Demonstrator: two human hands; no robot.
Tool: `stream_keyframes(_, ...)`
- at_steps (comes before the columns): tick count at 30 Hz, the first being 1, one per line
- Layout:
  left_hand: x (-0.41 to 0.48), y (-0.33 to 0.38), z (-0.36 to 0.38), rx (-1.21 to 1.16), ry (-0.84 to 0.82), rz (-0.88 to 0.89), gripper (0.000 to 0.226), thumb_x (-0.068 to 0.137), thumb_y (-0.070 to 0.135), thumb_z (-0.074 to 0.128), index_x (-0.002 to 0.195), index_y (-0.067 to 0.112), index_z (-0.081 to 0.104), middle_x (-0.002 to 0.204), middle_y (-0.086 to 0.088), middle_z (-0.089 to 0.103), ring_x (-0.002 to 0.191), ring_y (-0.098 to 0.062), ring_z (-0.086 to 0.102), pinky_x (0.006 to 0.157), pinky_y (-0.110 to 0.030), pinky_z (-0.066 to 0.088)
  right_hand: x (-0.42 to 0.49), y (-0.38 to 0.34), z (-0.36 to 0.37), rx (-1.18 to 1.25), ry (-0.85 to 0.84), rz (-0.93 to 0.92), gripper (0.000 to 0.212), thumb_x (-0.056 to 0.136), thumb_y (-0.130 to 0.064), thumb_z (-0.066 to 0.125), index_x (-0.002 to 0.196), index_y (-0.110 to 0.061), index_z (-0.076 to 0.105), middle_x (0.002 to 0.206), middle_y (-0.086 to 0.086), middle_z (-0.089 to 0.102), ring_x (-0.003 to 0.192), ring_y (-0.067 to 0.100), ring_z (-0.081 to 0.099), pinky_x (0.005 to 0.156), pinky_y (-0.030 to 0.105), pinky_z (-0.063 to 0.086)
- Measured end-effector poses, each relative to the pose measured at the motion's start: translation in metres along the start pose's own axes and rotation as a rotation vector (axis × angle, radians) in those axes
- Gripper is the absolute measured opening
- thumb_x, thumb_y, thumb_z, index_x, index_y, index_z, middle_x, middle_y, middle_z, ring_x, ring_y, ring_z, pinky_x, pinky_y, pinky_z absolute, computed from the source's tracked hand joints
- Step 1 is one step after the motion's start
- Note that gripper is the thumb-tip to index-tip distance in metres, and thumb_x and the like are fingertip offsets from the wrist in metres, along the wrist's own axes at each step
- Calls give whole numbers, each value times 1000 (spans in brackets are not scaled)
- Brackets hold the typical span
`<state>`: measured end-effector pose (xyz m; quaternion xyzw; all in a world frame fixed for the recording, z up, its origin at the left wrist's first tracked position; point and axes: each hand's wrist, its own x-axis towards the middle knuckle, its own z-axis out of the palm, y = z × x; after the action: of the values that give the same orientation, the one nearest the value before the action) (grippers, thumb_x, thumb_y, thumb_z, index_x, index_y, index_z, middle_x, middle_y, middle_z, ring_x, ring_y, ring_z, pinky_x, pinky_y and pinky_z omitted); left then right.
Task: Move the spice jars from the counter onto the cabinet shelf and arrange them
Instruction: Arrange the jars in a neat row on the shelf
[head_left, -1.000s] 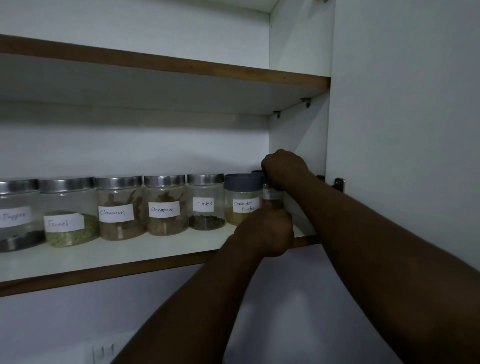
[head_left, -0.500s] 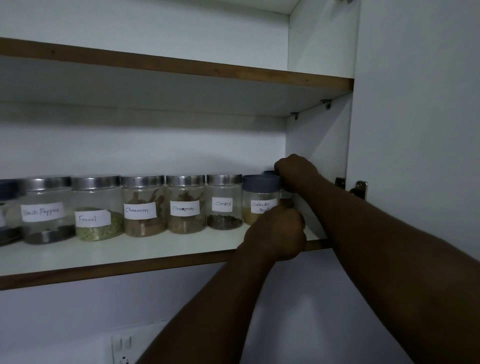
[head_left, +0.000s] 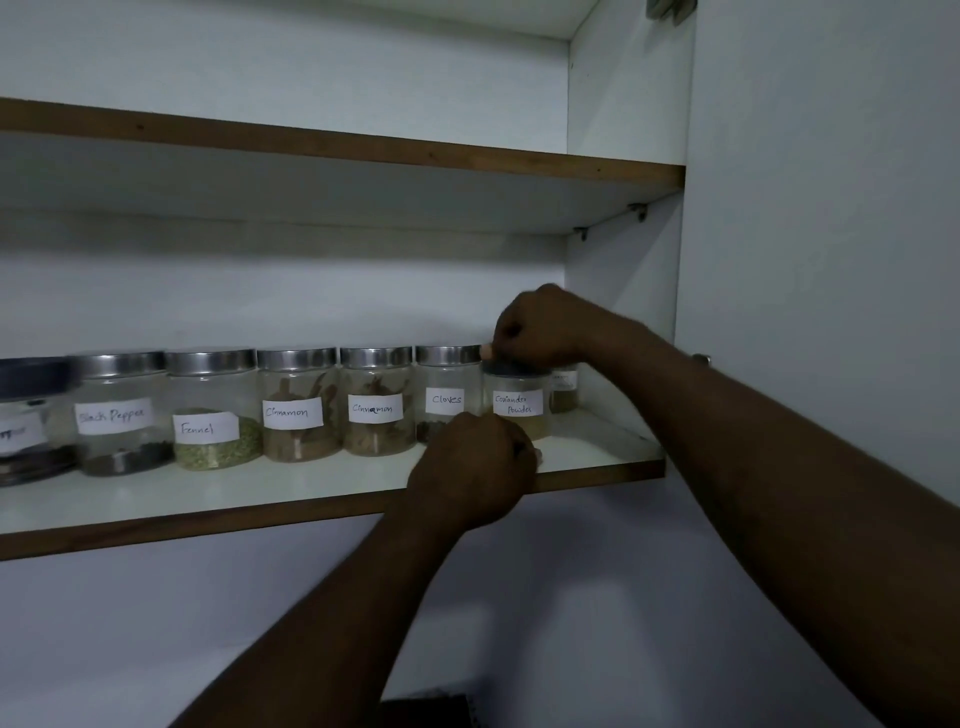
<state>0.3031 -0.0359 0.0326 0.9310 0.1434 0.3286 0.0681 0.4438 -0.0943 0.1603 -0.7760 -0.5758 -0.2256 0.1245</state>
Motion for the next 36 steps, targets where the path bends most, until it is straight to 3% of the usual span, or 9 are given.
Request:
stream_keyframes(3, 2, -2, 0, 92, -17, -64, 41, 98, 51, 57, 98, 15, 77, 96, -7, 74, 96, -23, 67, 79, -33, 52, -1, -4, 14, -46, 0, 2, 33, 90, -43, 70, 112, -19, 76, 107, 3, 74, 97, 19, 65, 84, 38, 57)
stream_keyframes(6, 5, -2, 0, 108, 1, -139, 53, 95, 56, 60, 124, 13, 70, 120, -12, 71, 112, -28, 64, 89, -34, 51, 3, 0, 22, 13, 43, 11, 31, 90, -36, 72, 115, -18, 75, 111, 3, 73, 102, 21, 64, 89, 40, 56)
stream_keyframes(8, 6, -3, 3, 131, 11, -153, 58, 94, 57, 59, 127, 10, 68, 123, -13, 70, 112, -28, 64, 88, -33, 49, 6, 4, 27, 64, 57, 11, 28, 90, -32, 72, 115, -18, 74, 113, 3, 73, 103, 22, 64, 91, 39, 55)
stream_keyframes(13, 10, -5, 8, 199, -41, -151, 57, 97, 60, 52, 114, 8, 68, 112, -13, 70, 104, -28, 65, 79, -31, 44, 17, 14, 43, 135, 85, 31, 25, 91, -21, 72, 116, -17, 74, 115, 4, 73, 104, 21, 64, 85, 29, 50)
stream_keyframes(16, 17, -6, 14, 300, -127, -157, 51, 100, 58, 42, 91, 12, 62, 88, -8, 62, 100, -32, 65, 78, -34, 46, 27, 18, 52, 128, 88, 37, 26, 92, -19, 72, 118, -16, 73, 117, 5, 72, 106, 22, 64, 83, 29, 48)
stream_keyframes(18, 18, -4, 14, 438, -186, -84, 48, 103, 51, 35, 91, 10, 56, 90, -8, 57, 103, -36, 63, 89, -42, 50, 34, 20, 57, 126, 84, 42, 27, 92, -19, 72, 118, -16, 72, 118, 6, 71, 107, 23, 63, 84, 31, 50)
stream_keyframes(20, 19, -5, 17, 580, -195, 82, 47, 109, 35, 29, 118, 1, 59, 107, -15, 65, 107, -41, 62, 100, -49, 45, 41, 24, 61, 103, 76, 53, 27, 91, -18, 72, 118, -16, 71, 119, 6, 70, 108, 24, 62, 88, 34, 52)
stream_keyframes(22, 17, -7, 16, 683, -193, 231, 45, 110, 25, 25, 137, 3, 54, 117, -18, 66, 106, -43, 61, 101, -51, 44, 48, 28, 66, 87, 67, 66, 27, 91, -17, 72, 118, -16, 69, 120, 7, 69, 107, 24, 61, 89, 36, 53)
stream_keyframes(36, 16, -14, 21, 728, -101, 313, 35, 108, 18, 30, 125, 4, 58, 105, -16, 67, 91, -40, 62, 93, -47, 45, 70, 37, 86, 91, 96, 78, 28, 90, -13, 67, 118, -15, 65, 117, 8, 67, 95, 18, 53, 78, 33, 48)
